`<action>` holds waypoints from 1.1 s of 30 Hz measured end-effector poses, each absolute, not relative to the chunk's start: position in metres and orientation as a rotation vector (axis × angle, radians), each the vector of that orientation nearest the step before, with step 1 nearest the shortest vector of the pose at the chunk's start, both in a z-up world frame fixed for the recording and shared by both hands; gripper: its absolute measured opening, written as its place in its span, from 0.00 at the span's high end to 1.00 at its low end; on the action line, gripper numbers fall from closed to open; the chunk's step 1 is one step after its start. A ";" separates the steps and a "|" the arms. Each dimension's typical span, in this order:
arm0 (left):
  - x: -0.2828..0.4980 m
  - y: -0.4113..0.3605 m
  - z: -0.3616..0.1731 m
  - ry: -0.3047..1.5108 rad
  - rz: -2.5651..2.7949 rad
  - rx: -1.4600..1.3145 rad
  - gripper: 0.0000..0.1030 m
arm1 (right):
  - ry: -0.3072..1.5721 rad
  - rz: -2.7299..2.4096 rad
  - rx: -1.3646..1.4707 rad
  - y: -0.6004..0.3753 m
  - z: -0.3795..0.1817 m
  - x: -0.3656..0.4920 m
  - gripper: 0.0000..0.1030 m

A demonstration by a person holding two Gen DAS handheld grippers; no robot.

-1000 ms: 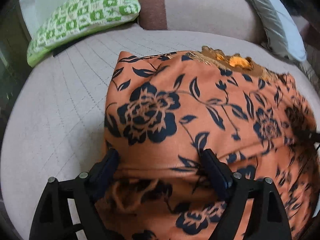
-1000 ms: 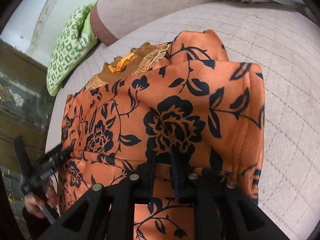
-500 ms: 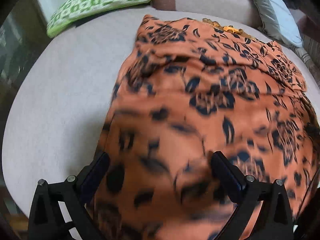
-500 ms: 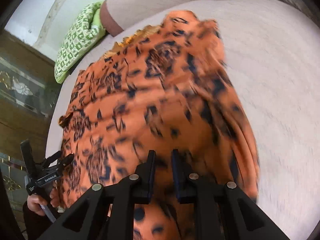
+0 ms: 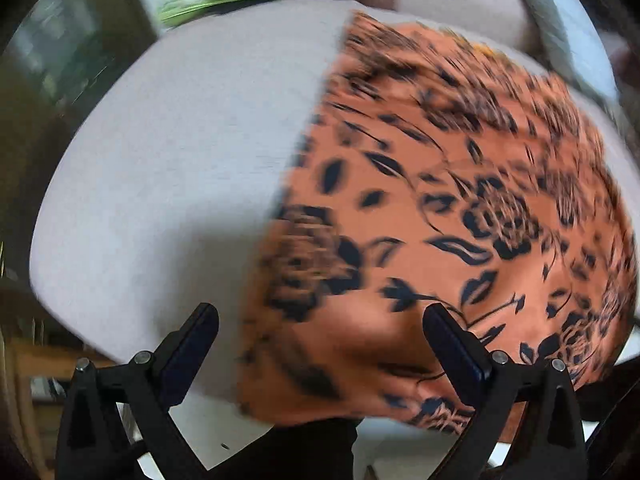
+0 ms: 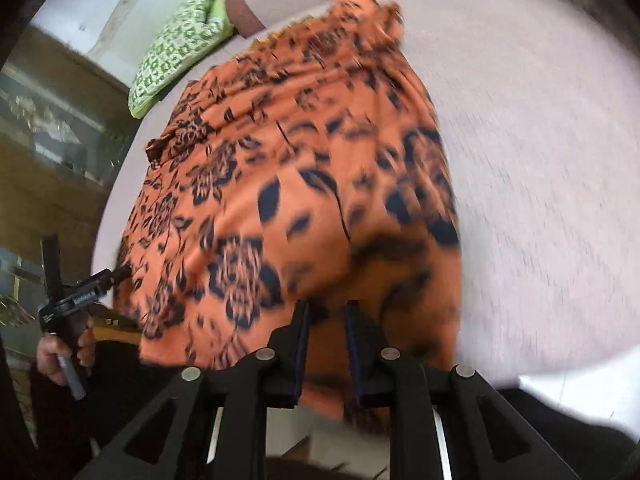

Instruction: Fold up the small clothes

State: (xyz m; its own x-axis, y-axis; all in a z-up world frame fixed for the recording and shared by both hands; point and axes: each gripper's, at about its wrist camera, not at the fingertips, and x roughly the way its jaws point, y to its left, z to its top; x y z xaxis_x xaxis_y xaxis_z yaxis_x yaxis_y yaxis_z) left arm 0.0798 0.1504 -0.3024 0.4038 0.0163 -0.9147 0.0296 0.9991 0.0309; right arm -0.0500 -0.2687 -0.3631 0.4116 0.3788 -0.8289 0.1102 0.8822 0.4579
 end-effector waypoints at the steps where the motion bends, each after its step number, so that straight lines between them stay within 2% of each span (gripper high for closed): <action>1: 0.078 0.168 -0.291 1.132 0.014 -0.005 0.01 | 1.137 0.166 0.495 -0.273 -0.364 -0.059 0.80; 2: 0.076 0.181 -0.281 1.108 0.044 -0.028 0.01 | 1.123 0.146 0.510 -0.280 -0.363 -0.068 0.79; 4: 0.071 0.199 -0.267 1.075 0.087 -0.048 0.01 | 1.109 0.132 0.588 -0.295 -0.362 -0.077 0.68; 5: 0.072 0.207 -0.259 1.062 0.097 -0.058 0.01 | 1.112 0.125 0.637 -0.303 -0.363 -0.079 0.43; 6: 0.073 0.211 -0.255 1.054 0.099 -0.063 0.01 | 1.118 0.109 0.669 -0.310 -0.364 -0.082 0.26; 8: 0.065 0.213 -0.254 1.053 0.093 -0.058 0.01 | 1.121 0.093 0.714 -0.321 -0.366 -0.089 0.26; 12: 0.060 0.209 -0.279 1.108 0.077 -0.018 0.01 | 1.205 0.112 0.752 -0.320 -0.391 -0.099 0.26; 16: 0.054 0.199 -0.310 1.172 0.033 -0.031 0.01 | 1.212 0.100 0.766 -0.316 -0.405 -0.095 0.26; 20: 0.053 0.193 -0.316 1.172 -0.022 -0.078 0.01 | 1.236 0.122 0.842 -0.314 -0.421 -0.087 0.26; 23: 0.053 0.196 -0.321 1.182 -0.064 -0.145 0.01 | 1.205 0.131 0.838 -0.304 -0.425 -0.082 0.32; 24: 0.051 0.197 -0.323 1.186 -0.075 -0.166 0.01 | 1.204 0.118 0.823 -0.302 -0.427 -0.080 0.40; 25: 0.051 0.198 -0.326 1.195 -0.087 -0.184 0.02 | 1.222 0.126 0.810 -0.297 -0.431 -0.079 0.54; 27: 0.048 0.199 -0.329 1.197 -0.094 -0.186 0.10 | 1.253 0.195 0.832 -0.292 -0.433 -0.079 0.69; 28: 0.047 0.200 -0.332 1.203 -0.098 -0.189 0.24 | 1.254 0.195 0.800 -0.290 -0.429 -0.080 0.81; 29: 0.048 0.202 -0.334 1.211 -0.104 -0.202 0.44 | 1.255 0.193 0.752 -0.287 -0.424 -0.082 0.87; 30: 0.049 0.204 -0.336 1.216 -0.105 -0.217 0.51 | 1.252 0.200 0.732 -0.285 -0.421 -0.084 0.91; 33: 0.051 0.206 -0.335 1.205 -0.131 -0.228 0.61 | 1.193 0.249 0.740 -0.283 -0.404 -0.089 0.92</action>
State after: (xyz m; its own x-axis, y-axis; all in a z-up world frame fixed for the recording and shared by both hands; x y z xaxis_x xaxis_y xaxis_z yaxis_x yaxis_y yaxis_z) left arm 0.0511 0.2060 -0.3354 0.3543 -0.2211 -0.9086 -0.0209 0.9695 -0.2440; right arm -0.0894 -0.2827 -0.4041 0.3751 0.5440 -0.7506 0.1989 0.7436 0.6383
